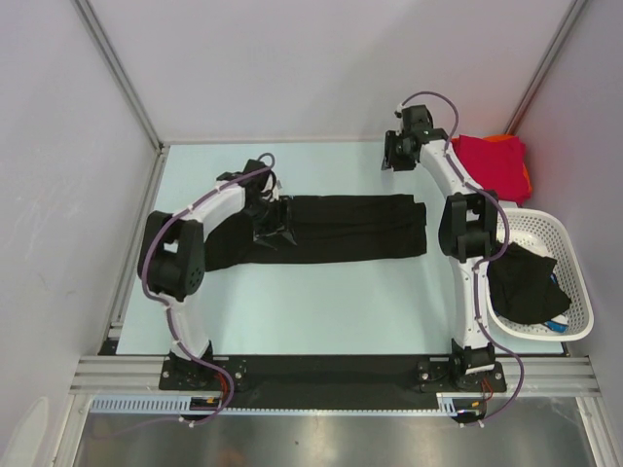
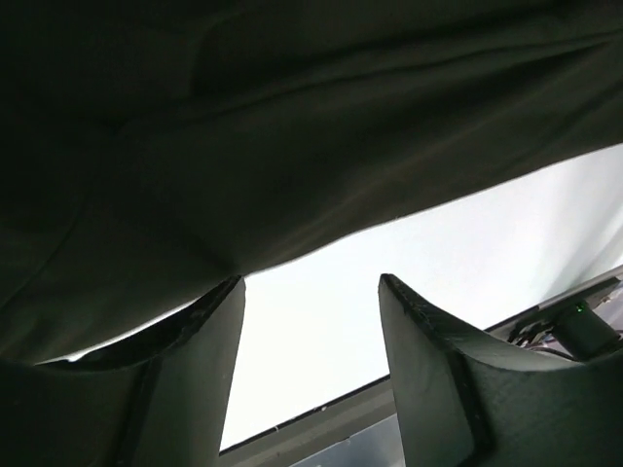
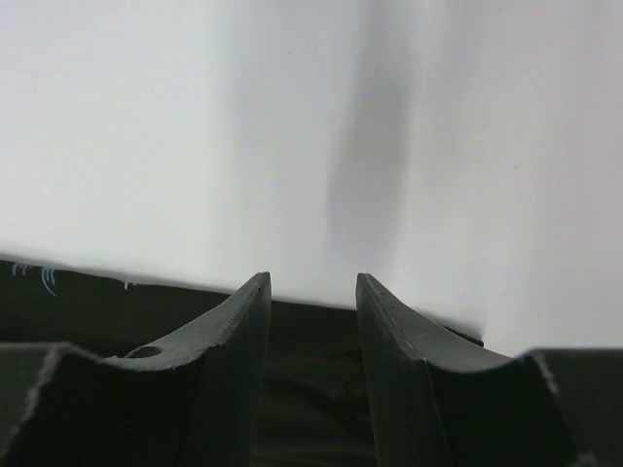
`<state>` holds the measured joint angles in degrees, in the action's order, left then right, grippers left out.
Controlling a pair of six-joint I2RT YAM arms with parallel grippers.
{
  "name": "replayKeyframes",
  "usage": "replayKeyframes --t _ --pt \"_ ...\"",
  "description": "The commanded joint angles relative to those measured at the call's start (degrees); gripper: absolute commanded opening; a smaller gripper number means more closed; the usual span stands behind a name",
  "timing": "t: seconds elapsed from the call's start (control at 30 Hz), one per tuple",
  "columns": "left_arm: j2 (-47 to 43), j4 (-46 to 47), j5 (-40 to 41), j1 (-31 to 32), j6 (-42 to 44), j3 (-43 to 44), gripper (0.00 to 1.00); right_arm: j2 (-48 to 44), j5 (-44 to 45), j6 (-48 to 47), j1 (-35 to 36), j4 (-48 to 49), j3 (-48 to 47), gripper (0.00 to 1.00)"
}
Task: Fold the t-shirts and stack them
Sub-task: Rotate the tshirt 90 degrees
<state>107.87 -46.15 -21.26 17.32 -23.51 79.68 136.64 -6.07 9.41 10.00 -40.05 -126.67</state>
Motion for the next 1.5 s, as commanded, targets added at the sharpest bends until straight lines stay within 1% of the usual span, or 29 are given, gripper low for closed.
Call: replayKeyframes --t 0.0,0.03,0.17,0.2,0.23,0.33,0.4,0.5,0.67,0.8,0.87,1.1,1.3,1.37,1.43,1.47 --pt "5.57 -4.98 -0.54 1.31 -0.31 6.70 0.64 2.67 -3.43 0.87 -1.38 1.21 -2.09 0.46" --pt "6.37 -5.96 0.33 2.18 -0.31 7.50 0.69 2.67 -3.69 0.79 -1.56 1.38 -1.48 0.47" --pt "8.23 -9.21 3.15 2.98 -1.10 9.61 0.74 1.97 -4.92 0.44 -2.70 1.12 0.63 0.47" --pt "7.10 -9.31 3.93 2.98 -1.36 9.62 0.74 1.62 -4.83 0.43 -3.14 1.03 2.03 0.47" --pt "5.95 -8.96 5.51 2.89 -2.15 9.36 0.78 1.27 -4.31 0.52 -3.32 0.86 2.74 0.47" --pt "1.05 -7.20 7.19 2.19 -3.21 8.91 0.82 -0.84 -3.96 -0.27 -4.20 1.64 7.21 0.47" --pt "-0.64 -6.85 8.86 1.58 -3.13 9.53 0.84 -2.77 -3.69 -1.14 -4.64 2.34 9.42 0.47" --pt "-2.40 -7.55 10.80 -0.53 -2.25 9.44 0.86 -4.62 -2.81 -1.85 -5.95 2.35 11.88 0.47" --pt "-3.63 -8.60 12.55 -6.33 0.39 7.42 0.86 -7.96 -2.19 -2.55 -8.85 3.22 14.69 0.47" --pt "-4.60 -9.31 14.83 -10.02 2.15 5.50 0.86 -8.67 -3.16 -2.47 -9.56 3.05 14.87 0.47" --pt "-5.39 -9.74 15.36 -10.90 2.32 3.83 0.86 -8.50 -3.95 -2.47 -9.56 3.14 15.14 0.47" --pt "-8.46 -10.54 16.07 -14.50 0.66 -1.45 0.85 -6.83 -6.85 -2.73 -8.69 3.49 14.96 0.47" --pt "-10.31 -10.98 18.26 -17.14 0.92 -2.77 0.86 -3.58 -11.68 -2.29 -5.79 2.52 10.31 0.47" --pt "-10.93 -10.80 18.62 -19.42 0.66 -3.73 0.86 -2.70 -12.56 -2.03 -4.56 2.44 7.94 0.47" --pt "-11.63 -9.41 17.66 -22.15 0.13 -5.05 0.86 -1.12 -14.84 -1.59 -2.62 2.43 6.18 0.47" --pt "-11.72 -8.96 15.91 -23.11 -0.22 -6.54 0.86 -0.68 -15.64 -1.41 -2.01 2.52 4.96 0.47"
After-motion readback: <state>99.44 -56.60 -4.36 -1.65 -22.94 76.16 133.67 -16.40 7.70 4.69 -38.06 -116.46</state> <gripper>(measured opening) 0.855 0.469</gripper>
